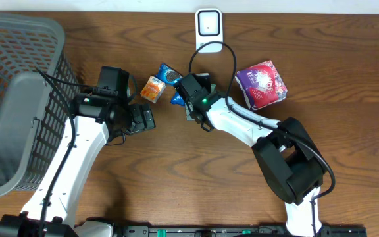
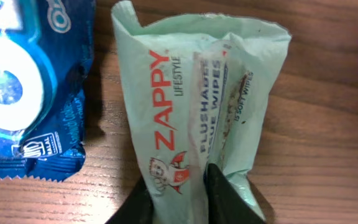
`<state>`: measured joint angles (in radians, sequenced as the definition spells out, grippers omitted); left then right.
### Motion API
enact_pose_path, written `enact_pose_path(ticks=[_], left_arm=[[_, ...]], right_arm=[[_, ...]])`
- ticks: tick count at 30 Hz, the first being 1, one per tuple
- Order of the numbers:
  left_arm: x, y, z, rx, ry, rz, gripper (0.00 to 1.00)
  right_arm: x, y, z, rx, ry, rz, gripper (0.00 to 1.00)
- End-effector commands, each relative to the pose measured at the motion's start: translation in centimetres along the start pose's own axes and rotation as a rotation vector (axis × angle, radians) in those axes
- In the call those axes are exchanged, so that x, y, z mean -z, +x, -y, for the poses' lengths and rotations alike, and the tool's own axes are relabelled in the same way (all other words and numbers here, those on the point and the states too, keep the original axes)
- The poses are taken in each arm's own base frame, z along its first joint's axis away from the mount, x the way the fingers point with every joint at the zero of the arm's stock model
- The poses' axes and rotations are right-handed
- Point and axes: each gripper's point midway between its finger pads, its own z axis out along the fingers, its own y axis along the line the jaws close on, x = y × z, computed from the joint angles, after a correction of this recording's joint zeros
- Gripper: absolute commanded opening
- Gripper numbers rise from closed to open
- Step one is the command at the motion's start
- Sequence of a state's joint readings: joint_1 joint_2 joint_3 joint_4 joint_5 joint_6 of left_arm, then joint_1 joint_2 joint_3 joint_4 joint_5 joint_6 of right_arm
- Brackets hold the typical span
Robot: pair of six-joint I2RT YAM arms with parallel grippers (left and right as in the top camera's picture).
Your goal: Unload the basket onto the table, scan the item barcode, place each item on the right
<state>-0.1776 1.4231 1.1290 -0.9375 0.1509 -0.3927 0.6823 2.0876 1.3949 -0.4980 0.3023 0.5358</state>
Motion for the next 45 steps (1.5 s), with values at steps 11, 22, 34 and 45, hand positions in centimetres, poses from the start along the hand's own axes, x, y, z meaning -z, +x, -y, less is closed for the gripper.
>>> enact_pose_path(ticks=[11, 22, 34, 45], left_arm=[[-0.2, 0.2, -0.3, -0.003, -0.012, -0.010, 0.98], [-0.2, 0.2, -0.3, -0.003, -0.012, -0.010, 0.98], [-0.2, 0.3, -0.3, -0.003, -0.012, -0.010, 0.98], [-0.2, 0.2, -0.3, -0.003, -0.012, -0.010, 0.98]], right_arm=[[7.1, -4.8, -1.8, -0.269, -1.012, -0.340, 0.01], [7.5, -0.5, -0.8, -0.419, -1.172, -0.534, 0.01], [1.3, 0.2, 5.2, -0.511, -0.771, -0.427, 0.23], [5.9, -5.5, 10.4, -0.322, -0.391, -0.330, 0.41]])
